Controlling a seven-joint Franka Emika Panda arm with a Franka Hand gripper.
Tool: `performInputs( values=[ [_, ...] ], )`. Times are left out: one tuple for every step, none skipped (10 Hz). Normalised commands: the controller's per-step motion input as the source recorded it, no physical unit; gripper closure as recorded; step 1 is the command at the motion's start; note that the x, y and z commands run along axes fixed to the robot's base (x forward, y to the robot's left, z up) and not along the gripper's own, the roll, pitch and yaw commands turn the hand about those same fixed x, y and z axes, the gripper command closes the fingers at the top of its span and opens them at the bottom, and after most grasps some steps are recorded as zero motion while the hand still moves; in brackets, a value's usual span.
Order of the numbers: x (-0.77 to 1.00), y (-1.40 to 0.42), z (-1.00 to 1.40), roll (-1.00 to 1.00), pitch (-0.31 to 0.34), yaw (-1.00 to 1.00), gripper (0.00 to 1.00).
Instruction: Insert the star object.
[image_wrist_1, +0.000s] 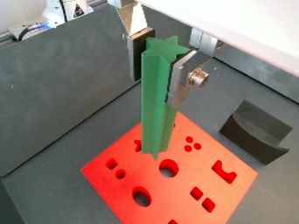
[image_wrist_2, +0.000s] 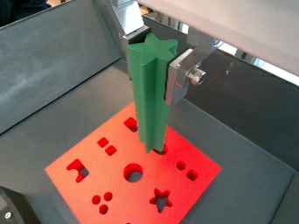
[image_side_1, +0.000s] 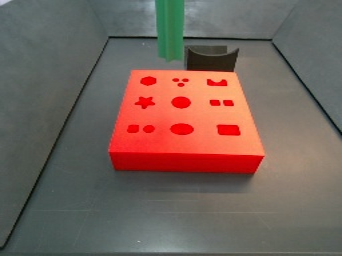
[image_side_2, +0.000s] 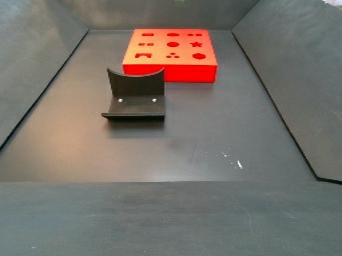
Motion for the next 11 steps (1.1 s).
performInputs(
  values=[
    [0.0,-0.09,-0.01,0.0,0.0,0.0,1.0],
    [0.06,0.03,-0.1,0.0,0.017,0.0,1.0],
    [0.12,0.39,-0.33,-0.01,0.091,0.38,1.0],
    [-0.03,0.42,-0.36,0.0,0.051,0.65,1.0],
    [-0.1,0.31,-0.31,0.05,0.023,0.73,1.0],
    [0.0,0.12,-0.33,0.12,0.056,0.86,1.0],
    [0.0,0.0,-0.29,0.19,0.079,0.95,1.0],
    [0.0,0.0,-0.28,0.2,0.073,0.96,1.0],
    [0.0,0.0,-0.29,0.2,0.066,0.97,1.0],
    [0.0,0.0,-0.39,0.15,0.024,1.0,1.0],
    [0.0,0.0,-0.43,0.12,0.007,1.0,1.0]
  ],
)
